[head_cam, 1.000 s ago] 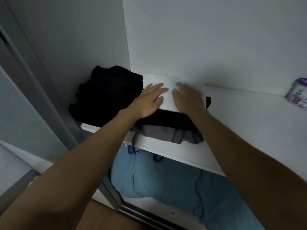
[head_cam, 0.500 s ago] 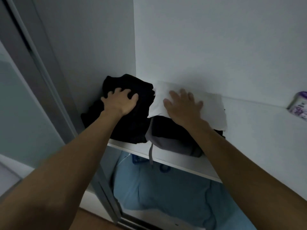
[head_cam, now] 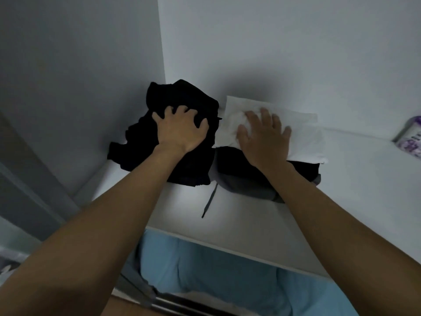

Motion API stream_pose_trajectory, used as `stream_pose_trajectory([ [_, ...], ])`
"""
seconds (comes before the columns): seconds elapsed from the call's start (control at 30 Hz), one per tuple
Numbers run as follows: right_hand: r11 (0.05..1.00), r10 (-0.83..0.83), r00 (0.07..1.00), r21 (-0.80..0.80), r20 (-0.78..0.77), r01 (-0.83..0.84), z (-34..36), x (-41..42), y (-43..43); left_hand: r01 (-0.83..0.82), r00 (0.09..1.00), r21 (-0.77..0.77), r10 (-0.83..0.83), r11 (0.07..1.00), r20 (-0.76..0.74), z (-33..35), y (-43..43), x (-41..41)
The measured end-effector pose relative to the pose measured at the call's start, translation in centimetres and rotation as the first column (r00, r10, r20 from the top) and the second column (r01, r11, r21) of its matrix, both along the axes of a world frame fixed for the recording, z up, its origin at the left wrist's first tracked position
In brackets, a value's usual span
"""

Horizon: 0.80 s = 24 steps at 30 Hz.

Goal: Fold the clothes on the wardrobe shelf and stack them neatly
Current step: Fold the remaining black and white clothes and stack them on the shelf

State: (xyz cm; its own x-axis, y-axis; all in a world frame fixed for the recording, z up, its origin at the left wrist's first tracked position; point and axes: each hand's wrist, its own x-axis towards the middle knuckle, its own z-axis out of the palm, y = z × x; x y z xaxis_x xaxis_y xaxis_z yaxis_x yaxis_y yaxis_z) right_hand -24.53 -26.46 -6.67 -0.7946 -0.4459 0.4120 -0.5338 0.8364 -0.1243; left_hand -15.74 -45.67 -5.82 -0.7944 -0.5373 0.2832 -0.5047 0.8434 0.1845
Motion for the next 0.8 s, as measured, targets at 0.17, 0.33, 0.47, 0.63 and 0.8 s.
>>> stream_pose_trajectory([
  [0.17,1.0,0.019,1.0,0.001,0.008,-0.019,-0.2,-6.2,-1.9,0.006,1.0,0.005,-0.006,1.0,-0.02,0.0,-1.0,-5.3],
  [0.33,0.999,0.043,0.999,-0.002,0.013,-0.043,-0.3,-11.4,-3.1,0.002,1.0,-0.014,-0.002,1.0,-0.029,-0.2,-2.1,-9.1],
  [0.47,0.998,0.064,0.997,-0.002,0.04,-0.064,-0.7,-13.3,-4.1,-0.01,0.995,-0.034,0.007,0.999,-0.096,-0.9,-2.9,-9.8],
  [0.63,0.994,0.109,0.992,-0.013,0.066,-0.108,-0.7,-13.8,-4.2,-0.009,0.998,-0.007,0.009,1.0,-0.067,-0.8,-2.3,-9.1],
  [0.8,0.984,0.162,0.971,-0.103,0.178,-0.145,0.7,-12.6,-3.0,0.067,0.996,0.069,-0.063,0.995,-0.06,-0.2,-0.8,-5.7],
])
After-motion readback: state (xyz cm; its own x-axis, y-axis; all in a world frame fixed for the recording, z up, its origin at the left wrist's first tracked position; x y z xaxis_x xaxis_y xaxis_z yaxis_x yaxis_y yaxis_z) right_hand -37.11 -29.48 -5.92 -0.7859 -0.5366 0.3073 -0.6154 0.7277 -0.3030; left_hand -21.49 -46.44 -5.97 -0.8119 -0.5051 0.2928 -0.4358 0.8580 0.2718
